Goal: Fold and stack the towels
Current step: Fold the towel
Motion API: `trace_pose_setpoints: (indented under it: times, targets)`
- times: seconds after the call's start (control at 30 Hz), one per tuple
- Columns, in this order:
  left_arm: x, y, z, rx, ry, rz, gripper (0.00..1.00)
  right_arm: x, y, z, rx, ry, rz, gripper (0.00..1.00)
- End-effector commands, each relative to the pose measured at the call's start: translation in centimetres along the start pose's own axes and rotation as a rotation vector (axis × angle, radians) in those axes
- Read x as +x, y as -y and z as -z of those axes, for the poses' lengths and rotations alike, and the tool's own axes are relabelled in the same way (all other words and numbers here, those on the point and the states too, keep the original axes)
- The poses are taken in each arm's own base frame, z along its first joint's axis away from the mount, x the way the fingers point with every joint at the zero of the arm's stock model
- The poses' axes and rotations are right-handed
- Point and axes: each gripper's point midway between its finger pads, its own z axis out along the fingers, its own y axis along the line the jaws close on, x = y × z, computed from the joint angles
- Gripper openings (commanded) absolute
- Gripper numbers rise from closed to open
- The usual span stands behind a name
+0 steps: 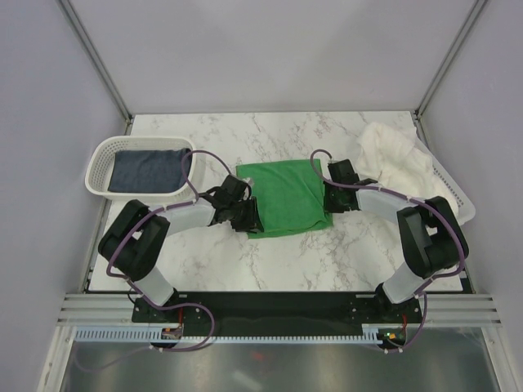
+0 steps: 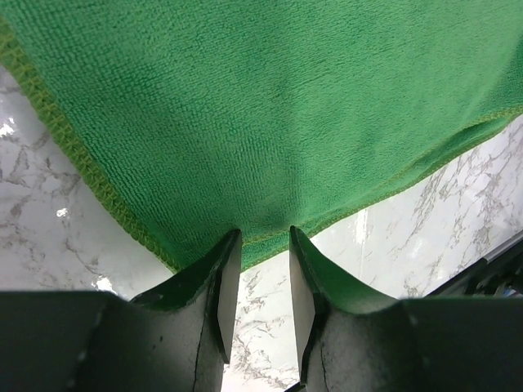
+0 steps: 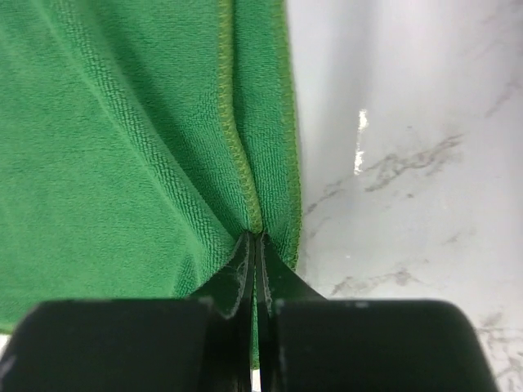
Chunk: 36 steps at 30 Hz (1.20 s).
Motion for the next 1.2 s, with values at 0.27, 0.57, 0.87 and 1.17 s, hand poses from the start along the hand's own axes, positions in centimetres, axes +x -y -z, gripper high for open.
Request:
trace_pose_setpoints:
  times: [0.27,0.57,0.87,1.17]
  targets:
    - [0.2,-2.1,0.3,-0.115,0.010,-0.003,0.38,-2.8,2.5,2.0,0.155,0.057,0.048,0.00]
    - [-0.2,-1.3,0.7,-0.092,0.013,-0.009,0.38,-2.7,-0.9,2.3,-0.026,0.022,0.031,0.00]
    - [-0.1,-1.6,0.7,-0.110,0.001,-0.014,0.38,-2.7,0.8,3.3,0.040,-0.017,0.016,0.00]
    - [0.2,-1.7,0.6,-0.114,-0.008,-0.016,0.38,-3.2,0.8,3.5,0.055,-0.015,0.020,0.05]
